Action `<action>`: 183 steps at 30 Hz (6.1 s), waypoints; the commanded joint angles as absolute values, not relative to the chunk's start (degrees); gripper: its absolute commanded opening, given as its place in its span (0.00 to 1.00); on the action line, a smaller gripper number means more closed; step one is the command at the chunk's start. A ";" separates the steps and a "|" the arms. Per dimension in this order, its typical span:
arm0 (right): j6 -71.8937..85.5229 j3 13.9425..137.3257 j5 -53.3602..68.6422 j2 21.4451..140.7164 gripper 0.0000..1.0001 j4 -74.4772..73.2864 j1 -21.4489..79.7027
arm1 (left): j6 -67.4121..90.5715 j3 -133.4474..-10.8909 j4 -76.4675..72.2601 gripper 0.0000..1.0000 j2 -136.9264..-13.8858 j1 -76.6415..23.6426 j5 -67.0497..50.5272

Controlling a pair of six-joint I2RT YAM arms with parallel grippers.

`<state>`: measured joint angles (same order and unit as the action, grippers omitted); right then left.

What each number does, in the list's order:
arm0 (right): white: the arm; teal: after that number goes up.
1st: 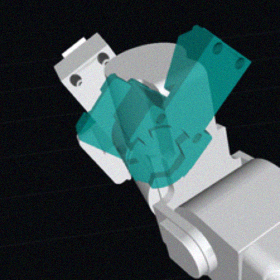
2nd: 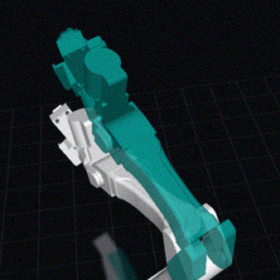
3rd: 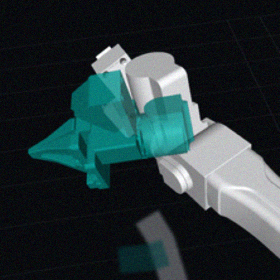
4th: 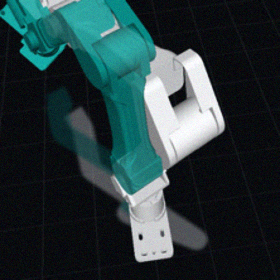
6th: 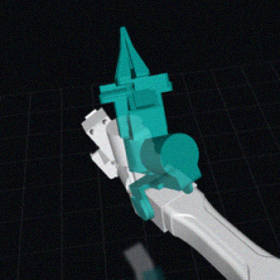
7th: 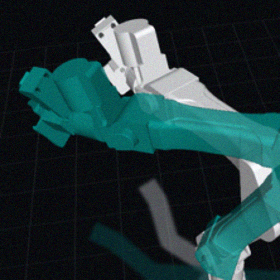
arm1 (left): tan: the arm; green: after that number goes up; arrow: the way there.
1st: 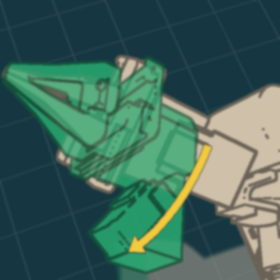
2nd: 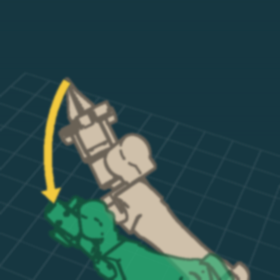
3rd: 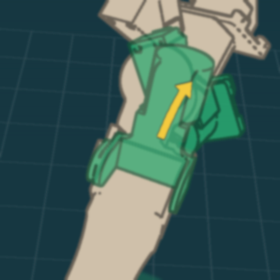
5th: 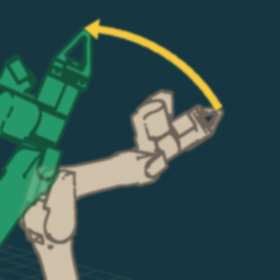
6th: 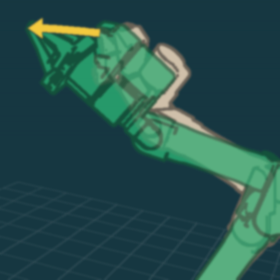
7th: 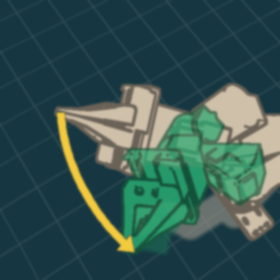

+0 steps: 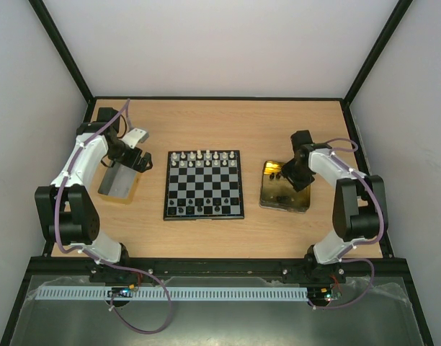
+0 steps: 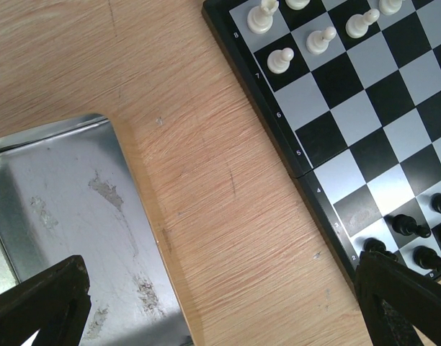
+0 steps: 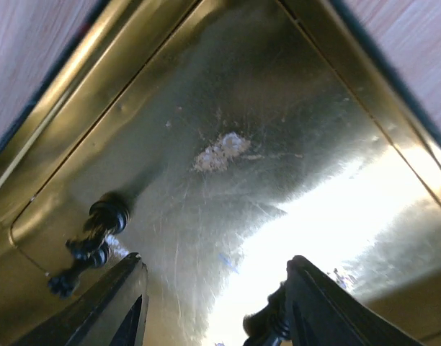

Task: Set up the chess pieces on the board
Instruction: Pick up the chess piece from the storage box.

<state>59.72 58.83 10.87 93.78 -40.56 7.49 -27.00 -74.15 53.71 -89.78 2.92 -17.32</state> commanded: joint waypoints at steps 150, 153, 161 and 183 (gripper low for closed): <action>32.07 65.55 6.73 96.63 0.02 -47.97 5.10 | -23.49 -77.47 55.86 1.00 -92.37 1.05 -15.06; 32.48 65.24 8.81 93.23 0.02 -49.17 5.10 | -23.13 -78.15 56.07 1.00 -92.36 0.18 -15.03; 33.34 62.58 15.21 86.97 0.02 -50.93 5.10 | -22.24 -80.35 57.34 0.99 -92.77 -1.74 -15.81; 46.84 68.03 27.91 69.79 0.03 -52.27 30.64 | -25.87 -100.26 73.30 0.93 -106.35 -12.83 -36.24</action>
